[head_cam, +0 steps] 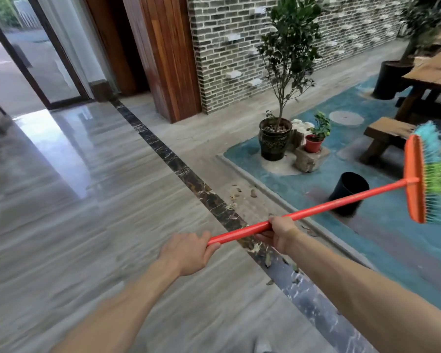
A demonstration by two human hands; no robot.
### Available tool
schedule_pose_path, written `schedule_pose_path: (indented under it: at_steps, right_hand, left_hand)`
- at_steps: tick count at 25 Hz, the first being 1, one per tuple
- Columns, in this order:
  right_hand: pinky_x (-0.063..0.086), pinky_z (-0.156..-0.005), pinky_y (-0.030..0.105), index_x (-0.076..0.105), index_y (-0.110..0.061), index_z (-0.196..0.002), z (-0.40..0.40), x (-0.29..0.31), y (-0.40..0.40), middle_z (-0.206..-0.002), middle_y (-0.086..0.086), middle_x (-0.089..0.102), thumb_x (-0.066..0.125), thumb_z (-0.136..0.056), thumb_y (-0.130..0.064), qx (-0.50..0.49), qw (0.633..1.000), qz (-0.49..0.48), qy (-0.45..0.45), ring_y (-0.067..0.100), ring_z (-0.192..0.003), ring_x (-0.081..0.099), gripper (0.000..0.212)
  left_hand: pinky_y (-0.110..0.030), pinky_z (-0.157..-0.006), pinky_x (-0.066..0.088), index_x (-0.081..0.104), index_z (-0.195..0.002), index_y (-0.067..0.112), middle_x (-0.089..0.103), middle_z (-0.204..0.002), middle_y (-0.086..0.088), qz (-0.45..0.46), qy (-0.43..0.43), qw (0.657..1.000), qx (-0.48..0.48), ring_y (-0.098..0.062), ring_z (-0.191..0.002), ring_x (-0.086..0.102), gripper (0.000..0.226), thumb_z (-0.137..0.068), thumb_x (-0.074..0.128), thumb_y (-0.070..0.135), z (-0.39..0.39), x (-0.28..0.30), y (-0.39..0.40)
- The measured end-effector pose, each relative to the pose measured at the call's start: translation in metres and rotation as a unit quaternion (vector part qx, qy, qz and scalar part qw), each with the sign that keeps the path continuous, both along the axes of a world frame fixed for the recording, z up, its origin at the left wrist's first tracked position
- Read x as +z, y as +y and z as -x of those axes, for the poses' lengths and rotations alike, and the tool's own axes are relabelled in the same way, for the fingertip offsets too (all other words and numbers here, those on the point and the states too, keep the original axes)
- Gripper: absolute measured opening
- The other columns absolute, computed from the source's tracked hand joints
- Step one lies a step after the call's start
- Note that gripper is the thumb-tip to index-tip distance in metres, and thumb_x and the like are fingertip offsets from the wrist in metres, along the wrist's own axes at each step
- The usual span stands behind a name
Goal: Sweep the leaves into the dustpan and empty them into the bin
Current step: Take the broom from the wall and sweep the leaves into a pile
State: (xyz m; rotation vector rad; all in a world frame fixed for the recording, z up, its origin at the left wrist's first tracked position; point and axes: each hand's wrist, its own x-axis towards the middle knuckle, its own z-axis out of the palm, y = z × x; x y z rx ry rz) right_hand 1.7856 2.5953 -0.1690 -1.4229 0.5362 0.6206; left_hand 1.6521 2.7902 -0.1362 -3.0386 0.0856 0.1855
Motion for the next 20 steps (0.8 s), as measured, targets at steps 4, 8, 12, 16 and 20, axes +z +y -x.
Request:
schedule_pose_path:
  at_steps: [4,8,12,16,20]
  right_hand:
    - [0.056,-0.04,0.03,0.048,-0.001,-0.09,-0.107,-0.008,0.026,-0.067,0.017,0.059,0.031,-0.099,-0.007,0.009,0.999,0.021,0.028,0.025,-0.054,0.062,0.02]
    - [0.056,-0.045,0.032,0.047,-0.002,-0.094,-0.195,-0.029,0.066,-0.068,0.016,0.061,0.032,-0.1,-0.009,0.016,0.998,0.039,0.054,0.025,-0.054,0.063,0.017]
    - [0.055,-0.039,0.028,0.044,-0.004,-0.087,-0.279,-0.069,0.117,-0.069,0.015,0.058,0.034,-0.1,-0.011,0.003,0.996,0.056,0.076,0.024,-0.057,0.061,0.018]
    - [0.05,-0.034,0.025,0.044,-0.007,-0.079,-0.349,-0.123,0.165,-0.065,0.013,0.055,0.039,-0.101,-0.012,-0.02,0.99,0.09,0.108,0.022,-0.054,0.058,0.022]
    - [0.051,-0.047,0.031,0.046,-0.009,-0.071,-0.39,-0.158,0.196,-0.06,0.01,0.051,0.047,-0.097,-0.007,0.004,0.984,0.111,0.139,0.021,-0.052,0.053,0.026]
  left_hand:
    - [-0.037,-0.065,0.043,0.05,-0.109,0.022,0.069,-0.094,-0.008,-0.001,-0.007,1.0,-0.003,-0.034,-0.085,0.065,0.051,-0.096,0.019,0.06,-0.107,-0.007,0.024]
    - [-0.038,-0.066,0.048,0.05,-0.107,0.022,0.07,-0.088,-0.008,0.029,0.013,0.999,0.002,-0.032,-0.079,0.066,0.052,-0.095,0.018,0.062,-0.192,-0.035,0.064]
    - [-0.038,-0.066,0.049,0.05,-0.11,0.022,0.068,-0.089,-0.009,0.073,0.053,0.996,0.015,-0.032,-0.079,0.065,0.053,-0.096,0.018,0.061,-0.281,-0.077,0.114]
    - [-0.039,-0.069,0.047,0.053,-0.112,0.02,0.069,-0.098,-0.012,0.137,0.118,0.983,0.032,-0.034,-0.089,0.065,0.051,-0.098,0.022,0.057,-0.356,-0.124,0.156]
    - [-0.041,-0.077,0.048,0.054,-0.111,0.016,0.068,-0.101,-0.016,0.215,0.198,0.951,0.102,-0.036,-0.097,0.064,0.05,-0.099,0.024,0.055,-0.395,-0.164,0.17]
